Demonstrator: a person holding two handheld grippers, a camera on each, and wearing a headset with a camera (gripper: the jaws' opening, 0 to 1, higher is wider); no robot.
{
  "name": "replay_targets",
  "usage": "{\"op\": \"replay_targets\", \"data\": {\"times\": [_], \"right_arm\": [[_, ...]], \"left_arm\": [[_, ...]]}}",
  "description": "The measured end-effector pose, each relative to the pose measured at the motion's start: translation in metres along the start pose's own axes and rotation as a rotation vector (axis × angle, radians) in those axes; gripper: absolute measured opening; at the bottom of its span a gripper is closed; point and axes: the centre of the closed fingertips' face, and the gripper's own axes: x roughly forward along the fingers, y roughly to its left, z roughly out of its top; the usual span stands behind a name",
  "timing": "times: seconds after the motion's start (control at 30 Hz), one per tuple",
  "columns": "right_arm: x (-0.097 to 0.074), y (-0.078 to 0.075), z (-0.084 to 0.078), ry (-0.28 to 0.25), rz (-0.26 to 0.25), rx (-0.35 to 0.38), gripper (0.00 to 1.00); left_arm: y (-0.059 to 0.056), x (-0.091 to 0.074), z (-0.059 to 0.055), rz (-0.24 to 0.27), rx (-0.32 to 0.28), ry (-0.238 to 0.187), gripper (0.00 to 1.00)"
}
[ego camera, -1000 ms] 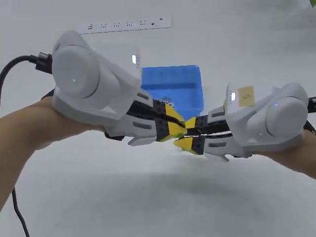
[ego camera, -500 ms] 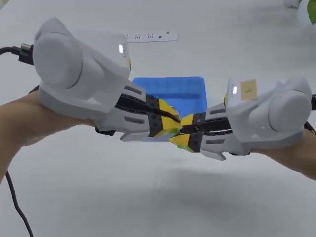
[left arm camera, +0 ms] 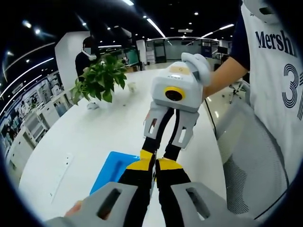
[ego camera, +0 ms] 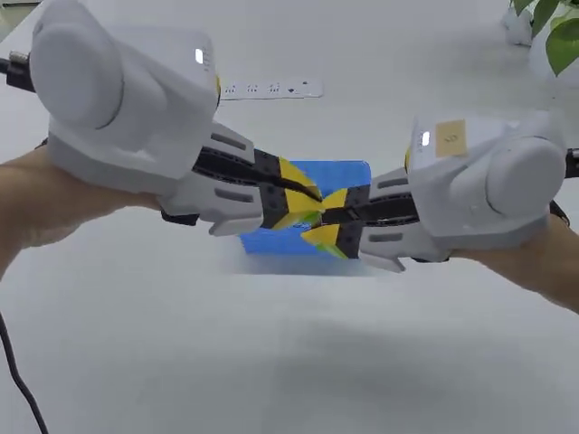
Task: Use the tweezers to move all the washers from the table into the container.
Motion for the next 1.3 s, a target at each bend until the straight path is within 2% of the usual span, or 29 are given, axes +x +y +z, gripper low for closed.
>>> {"op": "replay_targets", "data": {"times": [0.37, 0.53, 0.77, 1.0, 1.1, 1.3], "right_arm": [[0.014, -0.021, 0.006, 0.002, 0.001, -0.027, 0.10], [0.020, -0.032, 0.000, 0.015, -0.009, -0.028, 0.10], [0.026, -0.042, -0.009, 0.022, -0.013, -0.015, 0.10], [0.037, -0.049, -0.023, 0.036, 0.001, -0.001, 0.10], [0.045, -0.050, -0.034, 0.058, 0.014, -0.015, 0.11], [0.056, -0.055, -0.045, 0.064, 0.028, 0.011, 0.11]], "left_arm": [[0.026, -0.004, -0.005, 0.015, 0.006, 0.005, 0.07], [0.038, 0.004, -0.013, 0.016, 0.012, 0.002, 0.07], [0.048, 0.013, -0.018, 0.010, 0.014, 0.001, 0.07], [0.057, 0.024, -0.032, -0.004, -0.002, 0.015, 0.06], [0.059, 0.031, -0.046, -0.015, -0.007, 0.037, 0.06], [0.066, 0.038, -0.058, -0.014, -0.037, 0.044, 0.07]]}}
